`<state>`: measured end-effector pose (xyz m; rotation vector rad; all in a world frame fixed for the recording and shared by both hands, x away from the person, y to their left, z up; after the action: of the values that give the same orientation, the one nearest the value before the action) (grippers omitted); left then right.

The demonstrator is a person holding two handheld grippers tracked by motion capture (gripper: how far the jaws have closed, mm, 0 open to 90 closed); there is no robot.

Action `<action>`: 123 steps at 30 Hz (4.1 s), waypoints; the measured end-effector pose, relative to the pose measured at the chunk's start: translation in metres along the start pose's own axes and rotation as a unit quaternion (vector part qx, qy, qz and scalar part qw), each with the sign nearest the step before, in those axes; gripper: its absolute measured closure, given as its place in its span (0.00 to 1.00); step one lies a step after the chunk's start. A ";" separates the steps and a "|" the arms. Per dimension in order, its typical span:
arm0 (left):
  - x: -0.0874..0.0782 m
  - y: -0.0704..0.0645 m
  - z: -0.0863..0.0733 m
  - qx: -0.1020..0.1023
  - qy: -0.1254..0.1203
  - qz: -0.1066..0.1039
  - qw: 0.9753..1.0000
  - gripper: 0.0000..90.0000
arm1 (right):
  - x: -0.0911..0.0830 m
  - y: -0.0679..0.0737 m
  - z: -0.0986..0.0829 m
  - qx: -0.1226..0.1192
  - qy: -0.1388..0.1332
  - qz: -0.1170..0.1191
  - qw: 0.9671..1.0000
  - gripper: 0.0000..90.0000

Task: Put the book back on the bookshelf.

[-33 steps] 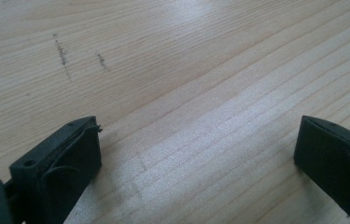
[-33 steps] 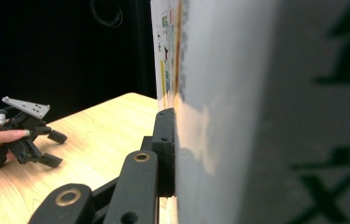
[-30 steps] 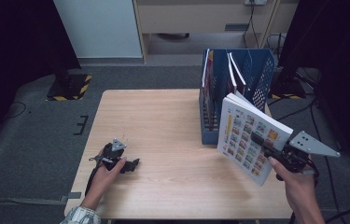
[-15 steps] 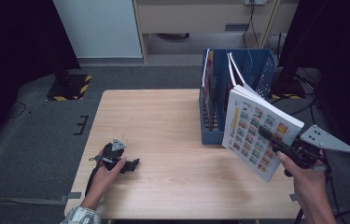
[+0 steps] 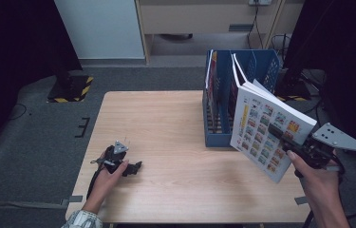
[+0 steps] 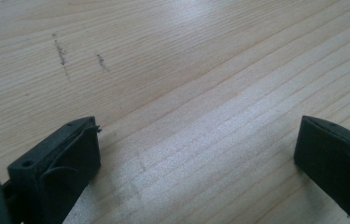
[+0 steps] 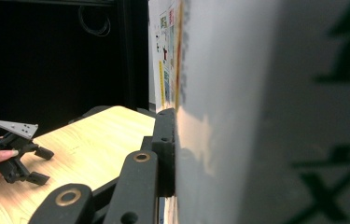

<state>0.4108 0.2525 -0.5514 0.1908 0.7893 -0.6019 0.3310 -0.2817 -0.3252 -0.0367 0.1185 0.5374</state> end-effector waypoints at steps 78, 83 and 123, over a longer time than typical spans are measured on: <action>0.001 0.000 0.001 -0.002 -0.001 0.000 1.000 0.00 | 0.067 -0.066 0.037 0.021 0.026 -0.179 0.983 0.82; 0.001 0.000 0.001 -0.002 -0.001 0.000 1.000 0.00 | 0.076 -0.068 0.037 0.020 0.028 -0.186 0.982 0.82; 0.001 -0.001 0.001 -0.003 -0.001 0.001 1.000 0.00 | 0.144 -0.106 0.023 0.050 0.025 -0.250 0.967 0.82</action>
<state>0.4114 0.2512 -0.5516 0.1856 0.7889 -0.5971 0.5105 -0.2983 -0.3198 0.0179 0.1796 0.0251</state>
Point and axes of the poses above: each handheld gripper's, and its own axes: x roughly forward along the jaws, z roughly out of its top, y roughly to its left, the point moved 2 cm from there along x, roughly forward along the jaws, and after that the axes turned 5 degrees about -z, right-handed, at the moved point
